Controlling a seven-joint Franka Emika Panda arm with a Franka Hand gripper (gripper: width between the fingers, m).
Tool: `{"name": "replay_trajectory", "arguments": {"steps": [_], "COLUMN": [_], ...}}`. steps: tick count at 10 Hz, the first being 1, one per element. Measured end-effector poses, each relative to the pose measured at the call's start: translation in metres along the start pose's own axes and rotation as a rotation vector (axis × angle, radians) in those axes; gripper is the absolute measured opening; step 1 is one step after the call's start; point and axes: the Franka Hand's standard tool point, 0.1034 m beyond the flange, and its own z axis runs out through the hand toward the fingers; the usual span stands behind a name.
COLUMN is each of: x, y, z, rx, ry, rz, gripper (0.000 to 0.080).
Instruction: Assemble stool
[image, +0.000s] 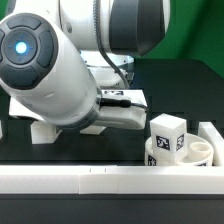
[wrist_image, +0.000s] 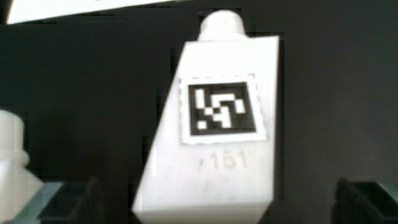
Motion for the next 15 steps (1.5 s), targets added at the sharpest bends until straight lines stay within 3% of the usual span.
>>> {"name": "replay_trajectory", "arguments": {"steps": [4, 6, 7, 8, 13, 14, 15], "x": [0.002, 0.002, 0.002, 0.002, 0.002, -0.002, -0.009], "y": [-0.001, -0.001, -0.001, -0.001, -0.004, -0.006, -0.01], "z": [0.001, 0.001, 0.001, 0.001, -0.002, -0.008, -0.018], "rx": [-0.003, -0.003, -0.003, -0.003, -0.004, -0.004, -0.004], "ry": [0.004, 0.004, 0.005, 0.005, 0.011, 0.015, 0.024], "rz": [0.002, 0.002, 0.001, 0.001, -0.003, -0.007, -0.012], "gripper": [0.0648, 0.0425, 0.0425, 0.0325, 0.0307, 0.0055, 0.0055]}}
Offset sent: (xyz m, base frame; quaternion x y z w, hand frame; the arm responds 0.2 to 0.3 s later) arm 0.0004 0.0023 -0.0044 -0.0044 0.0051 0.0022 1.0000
